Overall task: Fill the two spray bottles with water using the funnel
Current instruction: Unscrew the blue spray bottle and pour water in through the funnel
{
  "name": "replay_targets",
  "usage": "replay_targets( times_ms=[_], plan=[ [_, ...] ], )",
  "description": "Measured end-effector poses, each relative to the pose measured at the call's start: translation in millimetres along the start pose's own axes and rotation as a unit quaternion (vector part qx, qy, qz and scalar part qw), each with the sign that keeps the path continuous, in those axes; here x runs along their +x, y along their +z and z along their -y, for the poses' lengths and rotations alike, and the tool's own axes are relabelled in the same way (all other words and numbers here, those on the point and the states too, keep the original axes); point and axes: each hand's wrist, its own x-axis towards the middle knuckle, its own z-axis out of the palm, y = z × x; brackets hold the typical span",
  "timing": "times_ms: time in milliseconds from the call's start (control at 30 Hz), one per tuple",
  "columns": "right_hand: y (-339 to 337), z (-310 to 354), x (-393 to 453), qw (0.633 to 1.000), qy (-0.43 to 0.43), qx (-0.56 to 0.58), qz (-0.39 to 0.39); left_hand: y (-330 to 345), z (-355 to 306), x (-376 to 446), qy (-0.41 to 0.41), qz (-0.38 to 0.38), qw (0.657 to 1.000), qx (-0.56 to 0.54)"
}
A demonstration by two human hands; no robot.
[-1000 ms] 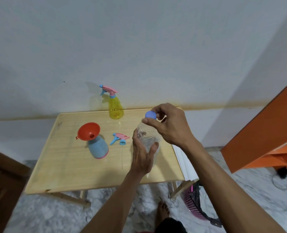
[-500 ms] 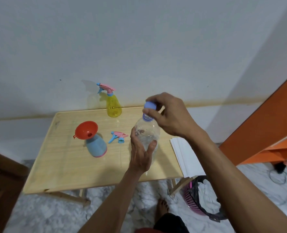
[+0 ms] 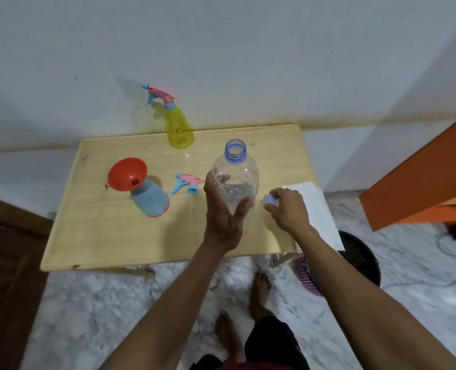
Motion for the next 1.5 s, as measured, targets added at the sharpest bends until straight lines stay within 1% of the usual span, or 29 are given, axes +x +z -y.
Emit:
replay_targets(
  times_ms=[133,233,367,533,600,633,733,800,867,900,967,1033,1100,1233,1300,1367,1433,1467,1500],
  plan=[
    [18,-9,1,0.993,0.005,-0.12,-0.008,-1,2,0,0.026,-0.01,0.999,0.015],
    [25,-13,4,0.983,-0.015,-0.183,-0.019,0,2,0,0.02,-0.013,1.0,0.013],
    [30,-17,6,0.98,-0.022,-0.198,-0.019,1,0,0,0.022,-0.015,0.999,0.017],
    [26,-16,5,0.986,-0.024,-0.168,-0.005,1,-5,0,0.018,-0.013,1.0,0.013],
    [22,-12,2,0.99,-0.02,-0.136,-0.023,1,-4,-1,0.015,-0.006,1.0,0.014],
    [19,-9,-2,0.994,-0.016,-0.098,-0.034,0,-4,-1,0.012,-0.003,1.0,0.014],
    [4,6,-20,0.997,-0.027,0.066,-0.041,-3,-3,-3,-0.004,0.002,1.0,0.019],
    [-5,16,-37,0.989,-0.06,0.132,-0.015,-3,-5,-3,-0.008,0.001,1.0,0.019],
    [-7,25,-52,0.983,-0.099,0.152,0.011,-4,-10,-4,-0.015,0.004,1.0,0.014],
    [-9,32,-58,0.979,-0.12,0.166,0.013,-5,-12,-4,-0.018,0.005,1.0,0.014],
    [-10,49,-67,0.958,-0.172,0.228,-0.006,-8,-13,-5,-0.024,0.012,1.0,0.009],
    [-12,67,-74,0.942,-0.199,0.267,-0.034,-12,-15,-5,-0.029,0.02,0.999,0.011],
    [-9,80,-79,0.937,-0.19,0.286,-0.067,-18,-18,-5,-0.033,0.023,0.999,0.033],
    [10,84,-80,0.935,-0.136,0.315,-0.089,-42,-28,-12,-0.036,0.043,0.993,0.106],
    [16,86,-77,0.934,-0.132,0.317,-0.097,-62,-27,-15,-0.014,0.017,0.994,0.109],
    [17,89,-74,0.931,-0.134,0.319,-0.113,-88,-24,-14,0.012,-0.071,0.989,0.132],
    [18,96,-72,0.925,-0.135,0.329,-0.13,-116,-18,-8,0.03,-0.18,0.968,0.175],
    [19,98,-70,0.923,-0.135,0.332,-0.137,-131,-13,-3,0.024,-0.22,0.956,0.191],
    [21,101,-68,0.921,-0.135,0.335,-0.144,-144,-7,3,0.007,-0.244,0.949,0.201]
  ],
)
